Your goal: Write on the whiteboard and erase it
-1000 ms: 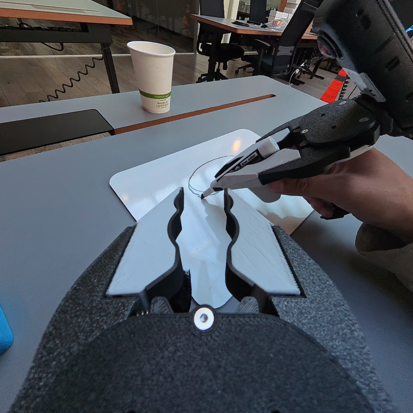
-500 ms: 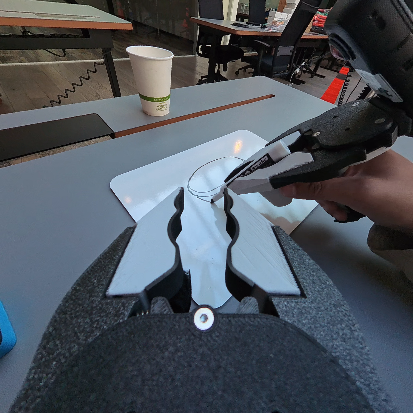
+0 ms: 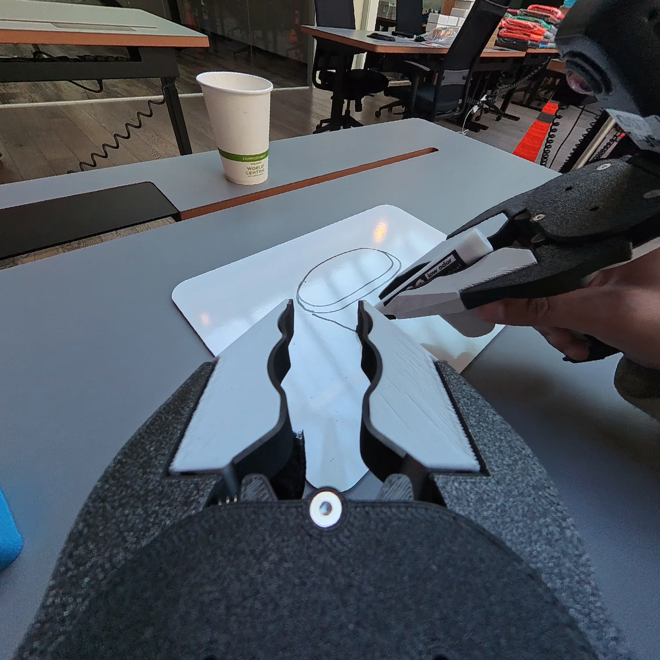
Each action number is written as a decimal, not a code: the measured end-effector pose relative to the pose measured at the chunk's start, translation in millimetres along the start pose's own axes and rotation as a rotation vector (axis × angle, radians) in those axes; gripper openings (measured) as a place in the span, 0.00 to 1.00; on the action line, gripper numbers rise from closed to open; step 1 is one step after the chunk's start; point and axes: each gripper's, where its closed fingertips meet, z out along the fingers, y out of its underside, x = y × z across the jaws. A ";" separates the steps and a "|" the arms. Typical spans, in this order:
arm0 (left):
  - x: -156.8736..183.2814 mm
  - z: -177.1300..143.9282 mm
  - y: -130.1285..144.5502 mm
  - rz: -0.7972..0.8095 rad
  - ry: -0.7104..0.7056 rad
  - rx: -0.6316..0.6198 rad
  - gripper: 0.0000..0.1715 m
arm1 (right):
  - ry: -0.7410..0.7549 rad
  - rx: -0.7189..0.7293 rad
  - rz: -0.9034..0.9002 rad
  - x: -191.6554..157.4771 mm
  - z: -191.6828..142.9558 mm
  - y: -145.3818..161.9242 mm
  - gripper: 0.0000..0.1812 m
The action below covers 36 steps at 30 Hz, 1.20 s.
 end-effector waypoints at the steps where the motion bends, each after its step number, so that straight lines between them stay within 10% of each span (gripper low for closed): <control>1: 1.0 -0.2 0.2 0.001 0.000 -0.002 0.21 | 0.000 -0.002 -0.001 -0.5 -1.1 1.1 0.10; 36: 3.3 -2.4 2.9 0.048 -0.009 0.003 0.21 | -0.006 -0.031 0.012 -26.6 -32.5 33.2 0.10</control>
